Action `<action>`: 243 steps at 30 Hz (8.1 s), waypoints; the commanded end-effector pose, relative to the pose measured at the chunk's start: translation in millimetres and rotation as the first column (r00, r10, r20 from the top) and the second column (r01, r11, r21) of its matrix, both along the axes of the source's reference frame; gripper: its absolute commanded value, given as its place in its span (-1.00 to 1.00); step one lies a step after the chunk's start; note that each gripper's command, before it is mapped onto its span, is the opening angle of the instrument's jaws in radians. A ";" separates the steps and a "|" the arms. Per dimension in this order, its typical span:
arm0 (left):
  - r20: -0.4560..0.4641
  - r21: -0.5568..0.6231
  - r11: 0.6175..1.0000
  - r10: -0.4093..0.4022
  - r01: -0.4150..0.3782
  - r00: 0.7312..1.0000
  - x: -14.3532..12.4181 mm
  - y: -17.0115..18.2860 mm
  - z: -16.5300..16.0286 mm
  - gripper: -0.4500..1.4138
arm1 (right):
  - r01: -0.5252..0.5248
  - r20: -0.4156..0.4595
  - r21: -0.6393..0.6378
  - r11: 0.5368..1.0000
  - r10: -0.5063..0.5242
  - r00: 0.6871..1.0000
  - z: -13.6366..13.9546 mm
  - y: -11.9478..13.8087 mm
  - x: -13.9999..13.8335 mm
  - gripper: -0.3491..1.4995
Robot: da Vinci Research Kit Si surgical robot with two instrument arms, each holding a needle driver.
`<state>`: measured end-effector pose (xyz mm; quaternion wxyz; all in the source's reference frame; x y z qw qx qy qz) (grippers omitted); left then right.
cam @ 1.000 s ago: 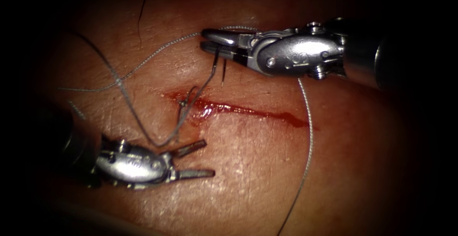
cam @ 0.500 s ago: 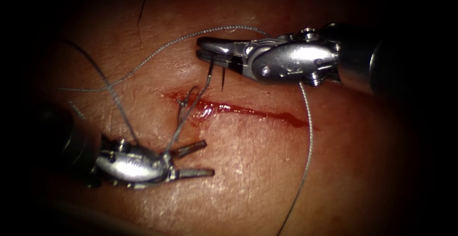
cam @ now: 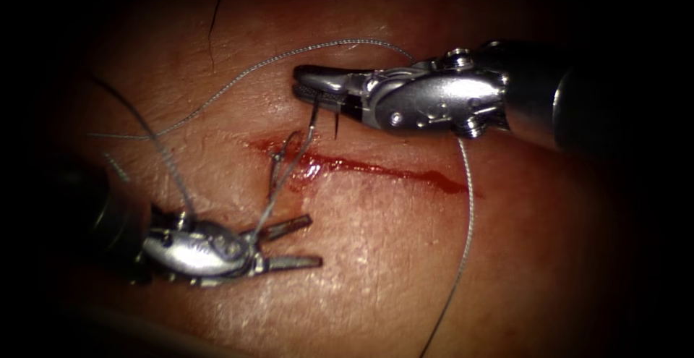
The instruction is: Wound Closure
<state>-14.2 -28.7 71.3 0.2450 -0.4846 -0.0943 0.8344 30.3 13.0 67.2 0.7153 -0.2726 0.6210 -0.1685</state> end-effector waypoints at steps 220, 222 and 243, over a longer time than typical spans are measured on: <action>-0.091 0.081 0.997 0.016 -0.009 0.996 2.3 0.6 9.9 -0.13 | -0.110 0.084 0.906 -0.408 -0.082 0.993 7.1 -11.6 1.2 -1.00; -0.092 0.081 0.997 0.015 -0.008 0.996 2.2 0.5 9.9 -0.13 | -0.092 0.069 0.909 -0.405 -0.072 0.995 6.8 -11.8 1.2 -1.00; -0.160 -0.324 0.919 0.181 -0.225 0.970 0.2 0.8 8.1 -0.06 | -0.067 0.081 0.989 -0.130 0.109 0.991 4.7 -2.9 -8.3 0.96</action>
